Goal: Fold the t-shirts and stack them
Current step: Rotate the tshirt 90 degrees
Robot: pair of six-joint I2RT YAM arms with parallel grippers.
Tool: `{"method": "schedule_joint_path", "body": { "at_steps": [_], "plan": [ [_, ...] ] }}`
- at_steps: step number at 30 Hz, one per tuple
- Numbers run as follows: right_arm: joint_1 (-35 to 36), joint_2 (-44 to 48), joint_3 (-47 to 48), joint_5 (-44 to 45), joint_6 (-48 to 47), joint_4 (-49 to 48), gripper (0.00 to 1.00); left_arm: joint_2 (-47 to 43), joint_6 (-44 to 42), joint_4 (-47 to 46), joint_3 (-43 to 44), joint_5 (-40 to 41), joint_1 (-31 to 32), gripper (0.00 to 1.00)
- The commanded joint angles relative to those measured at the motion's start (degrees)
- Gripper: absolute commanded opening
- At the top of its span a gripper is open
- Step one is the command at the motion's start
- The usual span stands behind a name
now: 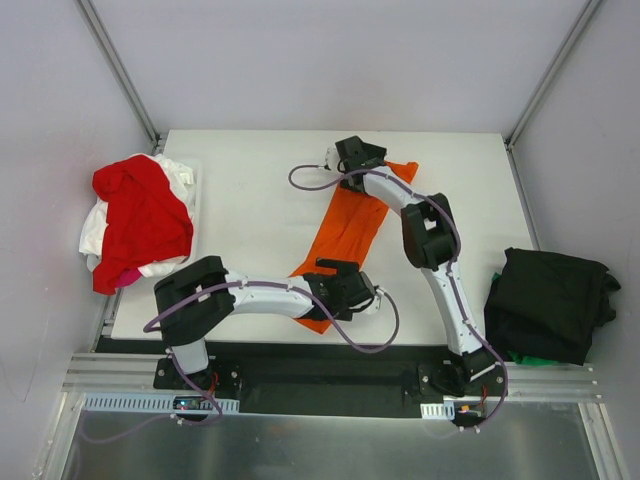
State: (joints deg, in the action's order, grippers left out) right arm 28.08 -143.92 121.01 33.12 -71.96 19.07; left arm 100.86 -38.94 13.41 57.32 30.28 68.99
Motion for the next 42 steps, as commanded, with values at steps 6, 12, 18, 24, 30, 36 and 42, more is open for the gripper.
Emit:
{"method": "schedule_joint_path", "body": {
  "at_steps": [6,12,18,24,30,36,42],
  "plan": [
    [1.9,-4.4,3.7,-1.4,-5.1,-6.1,0.96,2.3,3.3,4.9,5.4,-6.2,2.0,0.99],
    [2.3,-6.7,7.6,-1.2,-7.7,-7.5,0.96,5.0,3.8,5.7,9.1,-5.8,2.4,0.99],
    [2.9,-7.5,8.3,-1.5,-9.0,-8.9,0.96,7.0,4.3,6.1,11.7,-8.2,2.6,0.99],
    [3.7,-7.5,7.7,-1.8,-10.5,-10.9,0.96,8.3,4.4,6.1,13.3,-10.9,2.7,0.99],
    [4.3,-7.9,8.0,-2.0,-11.9,-12.7,0.96,8.8,4.7,6.1,14.3,-11.9,2.9,0.99],
    [4.6,-6.6,6.1,-1.1,-12.8,-15.0,0.96,9.2,4.4,6.0,15.7,-9.1,3.8,1.00],
    [5.2,-2.3,0.2,1.3,-13.9,-20.2,0.96,8.9,4.2,5.2,15.8,-3.2,4.0,0.99]
  ]
}}
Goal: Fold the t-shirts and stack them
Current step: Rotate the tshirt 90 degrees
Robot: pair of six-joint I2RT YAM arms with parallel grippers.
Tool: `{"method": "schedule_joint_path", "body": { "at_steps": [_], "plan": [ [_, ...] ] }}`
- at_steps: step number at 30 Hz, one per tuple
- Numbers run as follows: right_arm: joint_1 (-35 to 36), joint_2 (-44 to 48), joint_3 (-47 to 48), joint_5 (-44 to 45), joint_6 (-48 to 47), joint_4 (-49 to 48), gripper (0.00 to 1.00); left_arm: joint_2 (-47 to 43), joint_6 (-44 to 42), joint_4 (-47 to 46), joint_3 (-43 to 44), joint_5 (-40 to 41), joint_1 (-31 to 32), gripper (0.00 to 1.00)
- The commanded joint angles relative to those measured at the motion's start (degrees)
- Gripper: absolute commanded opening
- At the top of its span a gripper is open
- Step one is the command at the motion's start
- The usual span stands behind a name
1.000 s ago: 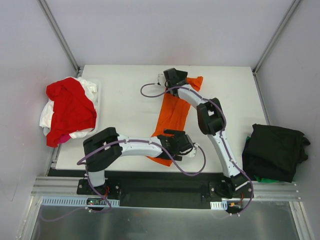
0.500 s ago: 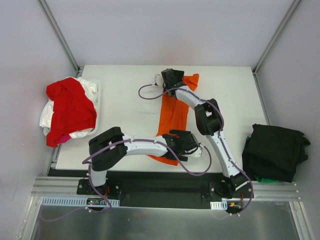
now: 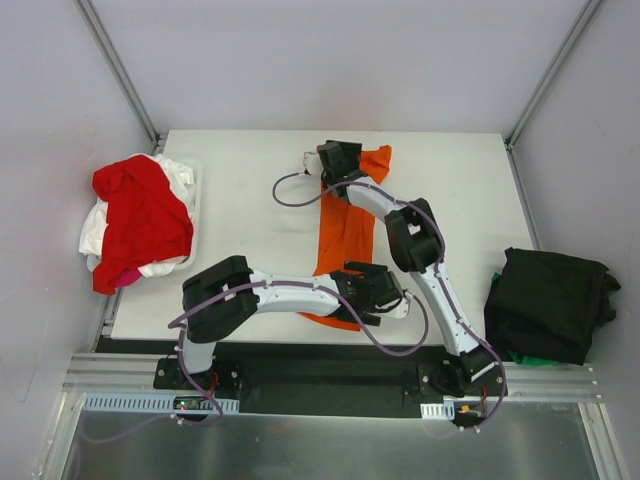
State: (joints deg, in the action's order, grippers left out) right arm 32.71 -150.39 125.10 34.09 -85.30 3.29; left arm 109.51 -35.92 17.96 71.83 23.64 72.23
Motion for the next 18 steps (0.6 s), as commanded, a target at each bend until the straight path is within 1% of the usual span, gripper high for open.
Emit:
{"method": "schedule_joint_path", "body": {
  "at_steps": [1,7,11,12,18],
  "plan": [
    [0.7,4.9,-4.6,1.1,-0.7,-5.7,0.96,0.0,1.0,0.2,1.2,4.1,0.9,0.99],
    [1.6,10.1,-10.0,3.9,-0.7,-9.1,0.96,-3.1,-2.2,-5.1,0.0,9.5,0.9,0.99],
    [2.0,13.9,-13.3,5.5,-1.1,-12.4,0.96,-5.9,-6.1,-12.0,-2.2,12.5,0.6,0.99],
    [2.2,14.2,-13.7,5.7,-1.3,-13.8,0.96,-6.3,-6.7,-13.2,-2.9,13.0,0.6,0.99],
    [2.4,16.2,-13.1,8.2,-2.3,-15.3,0.96,-9.9,-8.6,-17.8,-4.1,14.7,0.1,0.99]
  ]
}}
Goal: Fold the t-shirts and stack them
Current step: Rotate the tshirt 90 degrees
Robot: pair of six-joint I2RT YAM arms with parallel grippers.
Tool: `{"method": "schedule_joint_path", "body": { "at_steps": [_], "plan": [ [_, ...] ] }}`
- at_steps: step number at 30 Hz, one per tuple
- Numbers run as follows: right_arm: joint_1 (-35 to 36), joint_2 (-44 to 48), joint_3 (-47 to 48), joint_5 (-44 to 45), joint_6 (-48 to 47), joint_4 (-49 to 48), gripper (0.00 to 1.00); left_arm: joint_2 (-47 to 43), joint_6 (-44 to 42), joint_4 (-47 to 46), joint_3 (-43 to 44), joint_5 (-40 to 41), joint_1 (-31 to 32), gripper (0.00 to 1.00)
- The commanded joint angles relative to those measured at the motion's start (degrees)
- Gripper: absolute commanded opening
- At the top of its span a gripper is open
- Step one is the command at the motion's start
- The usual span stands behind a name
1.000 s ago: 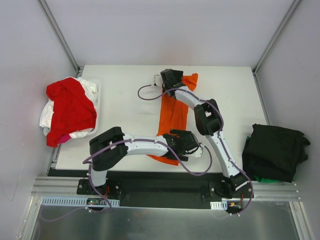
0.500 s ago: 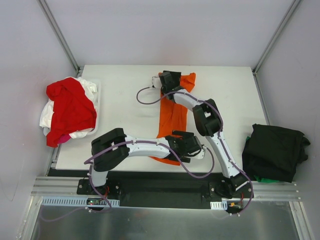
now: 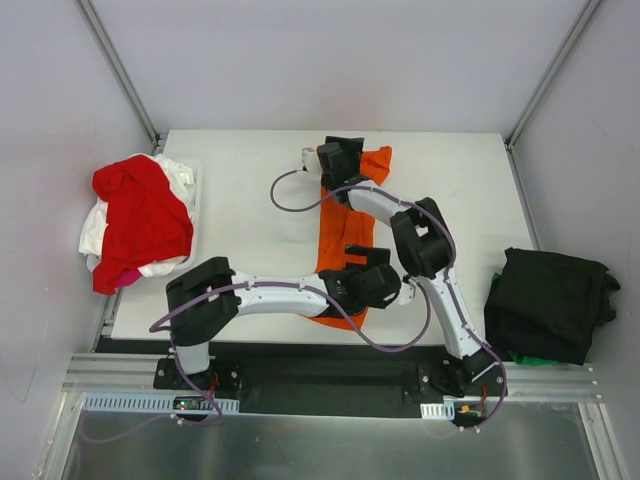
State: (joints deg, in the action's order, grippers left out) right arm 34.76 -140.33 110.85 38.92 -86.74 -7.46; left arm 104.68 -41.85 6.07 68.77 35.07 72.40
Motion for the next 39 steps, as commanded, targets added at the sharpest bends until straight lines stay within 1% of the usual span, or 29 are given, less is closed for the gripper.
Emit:
{"method": "schedule_joint_path", "body": {
  "at_steps": [1,5,8,9,11,12,13,14,15,16,17,18,19,22,26,28,32,34,35,38,39],
  "plan": [
    [0.5,6.4,1.4,4.1,-0.9,-4.6,0.96,-5.6,-3.7,-7.4,-1.4,3.7,-0.2,0.99],
    [0.4,9.0,-0.5,5.6,-1.4,-4.4,0.96,-9.2,-5.1,-10.2,-2.4,5.0,-2.6,0.99],
    [0.0,12.1,-3.5,6.9,-1.5,-3.8,0.96,-12.4,-4.3,-10.9,-2.0,5.0,-7.2,0.99],
    [-0.1,13.0,-6.1,7.6,-1.2,-3.7,0.96,-13.3,-3.9,-11.0,-1.7,4.5,-10.4,0.99],
    [-1.0,16.3,-9.5,7.9,-0.6,-3.4,0.96,-15.6,-2.4,-11.0,-1.4,4.0,-13.8,0.99],
    [-1.3,17.4,-13.1,8.1,0.7,-3.2,0.96,-16.3,-1.8,-11.0,-1.4,3.6,-15.8,0.99],
    [-1.9,18.7,-14.7,8.4,1.6,-2.6,0.96,-17.1,-1.2,-11.0,-1.6,2.8,-19.1,0.99],
    [-2.2,21.1,-16.1,8.5,3.0,-1.4,0.96,-18.0,-0.8,-11.0,-1.8,2.6,-21.0,0.99],
    [-2.3,22.4,-17.8,8.5,4.5,2.0,0.96,-18.4,-0.3,-11.0,-2.5,2.3,-22.5,0.99],
    [-2.7,25.2,-20.9,8.2,8.3,3.8,0.96,-19.1,0.6,-11.0,-3.1,1.4,-25.3,0.99],
    [-2.8,26.6,-22.9,7.8,10.0,5.8,0.96,-19.4,1.4,-11.0,-4.3,0.9,-26.4,0.99],
    [-2.9,27.8,-24.5,7.7,11.6,9.8,0.96,-20.0,2.0,-11.1,-5.1,0.2,-27.3,0.99],
    [-2.9,29.9,-27.7,7.7,14.9,11.1,0.96,-20.8,3.0,-11.2,-6.0,-0.6,-28.8,0.99],
    [-2.9,33.4,-32.2,7.0,20.7,15.6,0.96,-22.7,4.1,-12.3,-9.4,-2.2,-29.9,0.99],
    [-3.6,35.7,-33.8,5.6,26.8,23.1,0.96,-24.3,4.8,-12.4,-12.0,-1.3,-29.9,0.99],
    [-4.0,36.8,-33.9,5.3,28.8,25.1,0.96,-25.4,4.6,-12.4,-12.9,-1.3,-29.9,0.99],
    [-5.2,37.2,-32.2,4.8,34.5,33.9,0.97,-27.8,4.0,-13.6,-15.3,-1.9,-30.8,0.99],
    [-6.3,38.8,-33.7,2.6,34.7,34.1,0.97,-28.7,4.0,-14.3,-15.9,-1.7,-31.9,0.99],
    [-6.7,38.6,-33.5,2.5,35.2,35.8,0.96,-29.4,4.1,-14.4,-16.3,-2.3,-32.6,0.99],
    [-8.7,36.6,-31.9,6.0,35.3,35.4,0.96,-33.5,3.8,-15.0,-18.8,-6.3,-33.6,0.99],
    [-9.7,34.7,-29.7,6.4,34.9,35.4,0.96,-34.7,3.7,-14.9,-19.2,-8.6,-33.5,0.99]
  ]
}}
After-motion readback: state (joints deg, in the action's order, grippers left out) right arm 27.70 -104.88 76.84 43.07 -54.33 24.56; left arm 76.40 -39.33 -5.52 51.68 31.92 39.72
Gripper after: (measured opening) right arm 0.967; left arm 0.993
